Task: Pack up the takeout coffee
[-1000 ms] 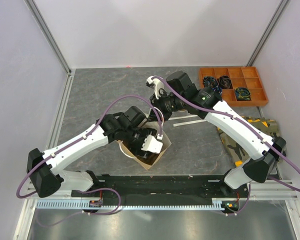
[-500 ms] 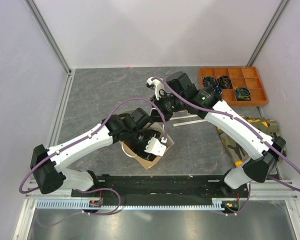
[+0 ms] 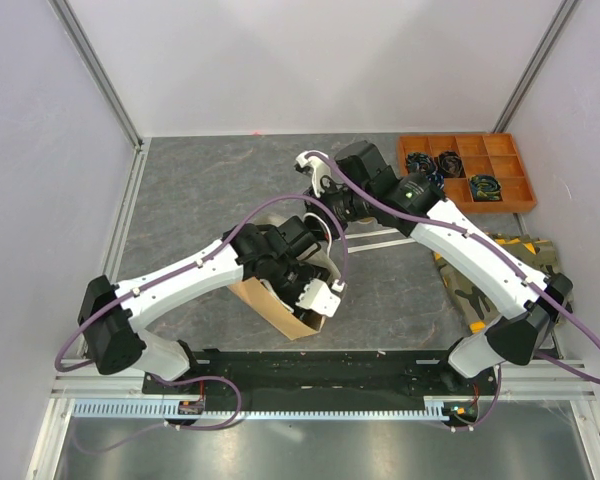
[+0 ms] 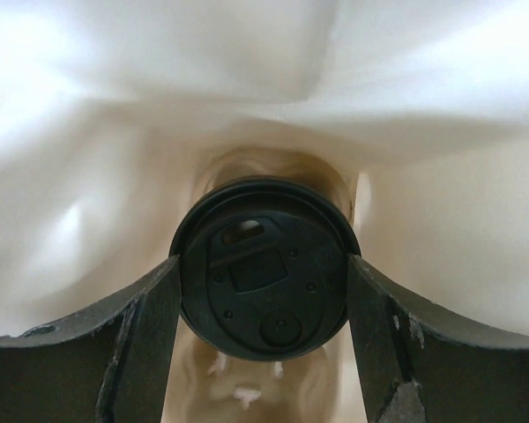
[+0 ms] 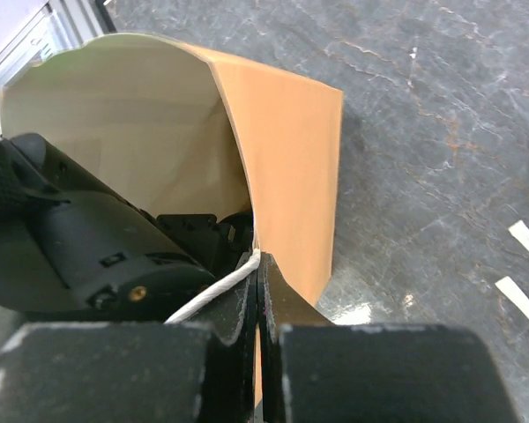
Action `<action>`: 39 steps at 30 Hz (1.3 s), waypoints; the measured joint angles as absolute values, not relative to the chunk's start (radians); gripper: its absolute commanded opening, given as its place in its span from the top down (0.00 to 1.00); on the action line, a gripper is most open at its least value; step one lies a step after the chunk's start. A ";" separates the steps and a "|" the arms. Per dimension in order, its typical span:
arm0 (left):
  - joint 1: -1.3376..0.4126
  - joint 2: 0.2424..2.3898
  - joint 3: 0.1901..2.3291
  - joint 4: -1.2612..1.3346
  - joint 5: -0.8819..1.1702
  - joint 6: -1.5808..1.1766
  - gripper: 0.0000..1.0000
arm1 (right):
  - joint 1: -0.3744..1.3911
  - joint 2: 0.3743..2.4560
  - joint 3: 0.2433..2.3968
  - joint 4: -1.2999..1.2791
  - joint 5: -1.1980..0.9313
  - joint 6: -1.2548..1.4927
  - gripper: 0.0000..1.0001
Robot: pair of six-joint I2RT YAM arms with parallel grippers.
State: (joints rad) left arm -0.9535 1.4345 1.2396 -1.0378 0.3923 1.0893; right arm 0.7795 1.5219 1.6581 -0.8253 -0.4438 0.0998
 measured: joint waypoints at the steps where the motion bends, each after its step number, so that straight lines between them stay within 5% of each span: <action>1: -0.955 1.442 1.239 -1.039 0.393 1.089 0.75 | 0.776 1.522 1.658 -0.825 -0.440 0.100 1.00; 9: -0.956 1.459 1.238 -1.029 0.395 1.089 0.70 | 0.770 1.520 1.658 -0.826 -0.432 0.100 1.00; 13: -0.956 1.459 1.238 -1.026 0.395 1.089 0.49 | 0.770 1.520 1.658 -0.827 -0.432 0.099 1.00; 18: -0.956 1.448 1.235 -1.025 0.394 1.088 0.37 | 0.770 1.519 1.658 -0.826 -0.436 0.097 1.00; 27: -0.955 1.433 1.229 -1.015 0.384 1.074 0.00 | 0.772 1.518 1.658 -0.826 -0.447 0.090 1.00; 39: -0.954 1.391 1.218 -1.007 0.367 1.069 0.00 | 0.775 1.513 1.658 -0.825 -0.448 0.081 1.00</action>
